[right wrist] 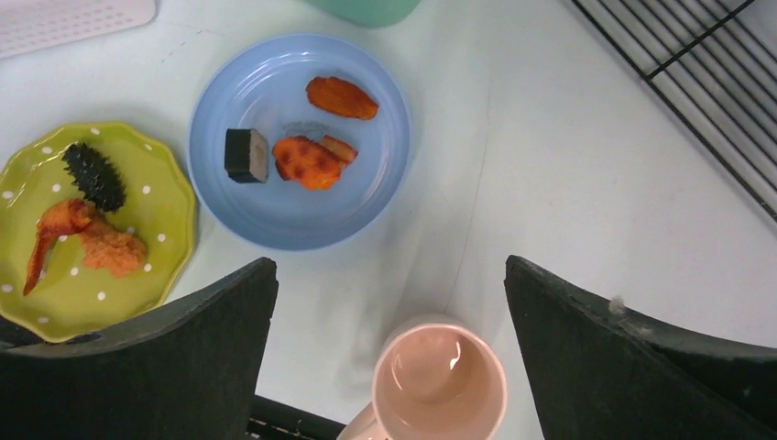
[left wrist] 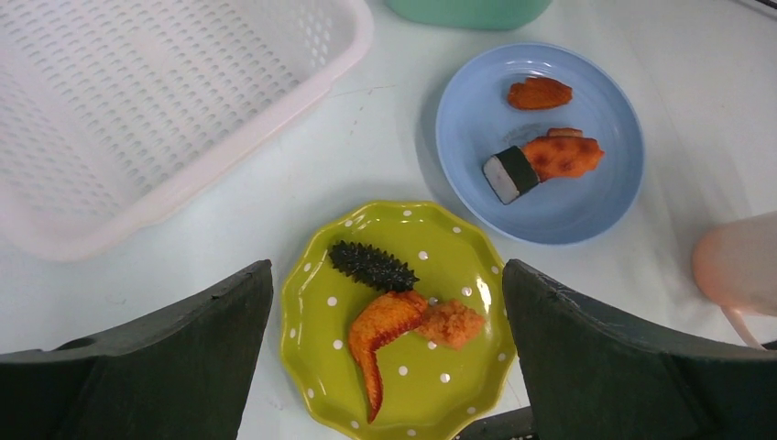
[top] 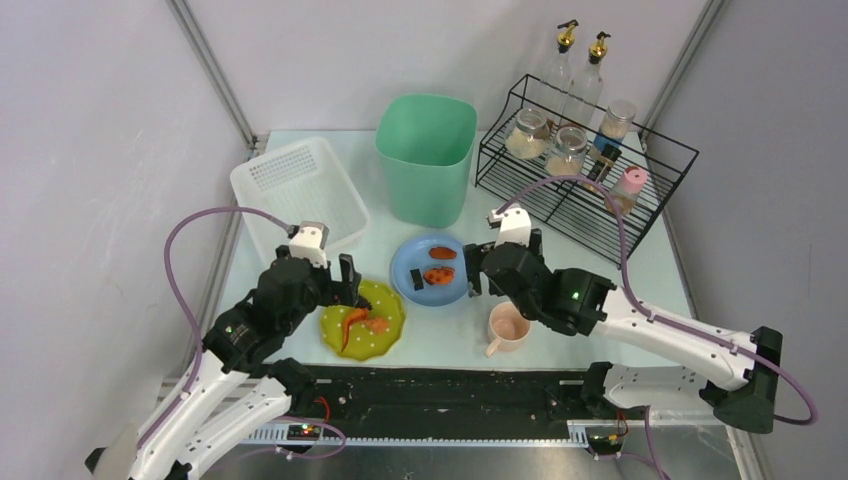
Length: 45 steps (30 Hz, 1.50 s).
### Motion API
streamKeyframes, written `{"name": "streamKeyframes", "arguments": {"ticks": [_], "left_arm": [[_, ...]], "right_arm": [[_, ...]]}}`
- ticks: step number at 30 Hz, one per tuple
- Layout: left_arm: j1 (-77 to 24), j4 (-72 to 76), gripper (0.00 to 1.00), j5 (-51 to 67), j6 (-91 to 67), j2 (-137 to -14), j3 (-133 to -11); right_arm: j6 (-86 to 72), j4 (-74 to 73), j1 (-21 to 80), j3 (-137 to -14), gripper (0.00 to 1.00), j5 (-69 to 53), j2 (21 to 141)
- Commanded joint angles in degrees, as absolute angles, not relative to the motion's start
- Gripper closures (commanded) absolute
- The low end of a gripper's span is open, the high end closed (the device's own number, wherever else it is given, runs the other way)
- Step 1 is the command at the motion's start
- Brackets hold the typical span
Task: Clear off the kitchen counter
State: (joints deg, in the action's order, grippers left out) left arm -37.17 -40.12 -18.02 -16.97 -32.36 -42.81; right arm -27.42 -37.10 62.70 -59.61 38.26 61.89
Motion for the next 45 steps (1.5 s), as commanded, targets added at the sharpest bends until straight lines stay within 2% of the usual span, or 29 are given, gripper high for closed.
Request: {"name": "streamKeyframes", "arguments": {"ticks": [1, 3, 5, 13, 20, 23, 32, 45], "left_arm": [[-37.6, -39.6, 0.02, -22.9, -18.9, -31.7, -42.6], [-37.6, -39.6, 0.02, -23.5, -19.2, -32.1, -42.6], [-37.6, -39.7, 0.02, -23.9, -19.4, -32.5, -42.6], [-37.6, -39.8, 0.02, -23.0, -19.1, -34.1, -42.8], [-37.6, -39.8, 0.02, -22.5, -18.8, -34.0, -42.8], [-37.6, -39.8, 0.02, -22.5, -18.5, -34.0, -42.7], [-37.6, -39.8, 0.02, -20.7, -18.2, -34.5, -42.8], [-37.6, -39.7, 0.02, -18.9, -18.0, -34.5, -43.0]], "right_arm": [[-31.6, -34.6, 64.1, -59.3, 0.03, 36.8, 62.9], [-33.5, -35.8, 64.6, -59.3, 0.05, 35.3, 64.7], [-34.2, -36.1, 65.2, -59.3, 0.12, 33.0, 68.1], [-37.2, -32.1, 66.6, -59.2, 0.19, 29.8, 78.0], [-40.4, -27.7, 58.6, -59.2, 0.27, 22.4, 81.7], [-41.2, -26.3, 54.8, -59.3, 0.35, 18.3, 83.6], [-41.9, -25.3, 49.9, -58.9, 0.37, 20.8, 87.9], [-43.9, -17.6, 44.0, -55.4, 0.42, 13.2, 93.3]]}}
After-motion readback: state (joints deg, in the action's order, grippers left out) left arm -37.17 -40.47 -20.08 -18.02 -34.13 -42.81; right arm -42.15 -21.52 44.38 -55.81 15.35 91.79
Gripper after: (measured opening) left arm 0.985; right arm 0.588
